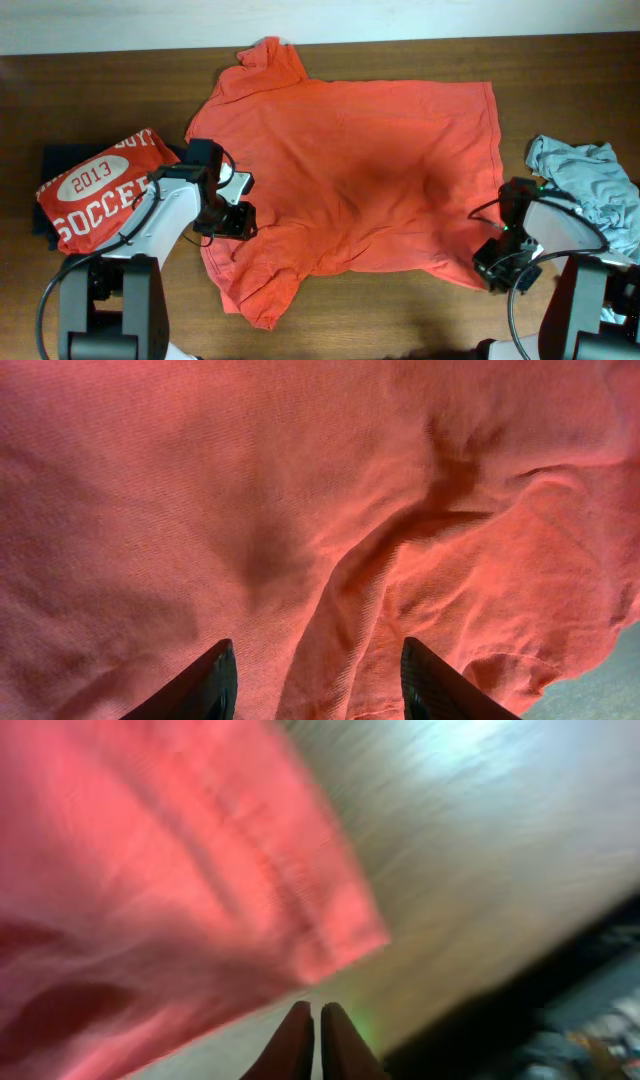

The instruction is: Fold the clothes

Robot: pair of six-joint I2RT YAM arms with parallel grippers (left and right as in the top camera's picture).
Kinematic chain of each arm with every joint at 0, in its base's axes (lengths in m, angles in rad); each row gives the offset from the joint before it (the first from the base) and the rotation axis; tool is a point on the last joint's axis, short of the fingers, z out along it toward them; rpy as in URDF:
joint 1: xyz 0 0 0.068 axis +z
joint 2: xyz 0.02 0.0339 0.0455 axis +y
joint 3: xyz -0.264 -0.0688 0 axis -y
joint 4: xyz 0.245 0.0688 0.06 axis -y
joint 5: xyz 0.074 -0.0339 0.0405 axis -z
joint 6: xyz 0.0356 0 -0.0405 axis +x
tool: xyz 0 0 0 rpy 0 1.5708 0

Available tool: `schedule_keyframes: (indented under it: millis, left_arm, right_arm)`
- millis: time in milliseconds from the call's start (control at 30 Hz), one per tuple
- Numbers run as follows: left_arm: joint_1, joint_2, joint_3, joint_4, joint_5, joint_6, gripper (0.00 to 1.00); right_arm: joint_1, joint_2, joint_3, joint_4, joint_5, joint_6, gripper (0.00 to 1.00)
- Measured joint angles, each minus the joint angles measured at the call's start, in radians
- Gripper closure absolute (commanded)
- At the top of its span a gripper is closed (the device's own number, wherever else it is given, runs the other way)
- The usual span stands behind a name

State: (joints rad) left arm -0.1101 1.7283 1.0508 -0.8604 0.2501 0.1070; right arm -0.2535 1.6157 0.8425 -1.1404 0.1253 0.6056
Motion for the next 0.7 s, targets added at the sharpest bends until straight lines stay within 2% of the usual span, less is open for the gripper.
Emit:
schedule_keyframes:
  millis: [167, 200, 233, 333, 400, 700]
  left_arm:
    - [0.0, 0.0, 0.0, -0.003, -0.004, 0.0, 0.48]
    - [0.0, 0.0, 0.0, -0.003, -0.004, 0.0, 0.48]
    - [0.0, 0.0, 0.0, -0.003, -0.004, 0.0, 0.48]
    - [0.0, 0.0, 0.0, -0.003, -0.004, 0.0, 0.48]
    - [0.0, 0.0, 0.0, -0.003, -0.004, 0.0, 0.48]
    - [0.0, 0.0, 0.0, -0.003, -0.005, 0.0, 0.48]
  right_arm:
    - [0.0, 0.0, 0.066, -0.059, 0.15, 0.014, 0.92]
    - [-0.002, 0.0, 0.066, -0.06, 0.165, 0.021, 0.89]
    - [-0.003, 0.0, 0.066, -0.059, 0.174, 0.024, 0.81]
    - [-0.003, 0.0, 0.066, -0.048, 0.154, 0.008, 0.46]
    - [-0.006, 0.0, 0.066, -0.032, 0.113, -0.018, 0.39]
    - [-0.006, 0.0, 0.031, 0.072, -0.092, -0.089, 0.39]
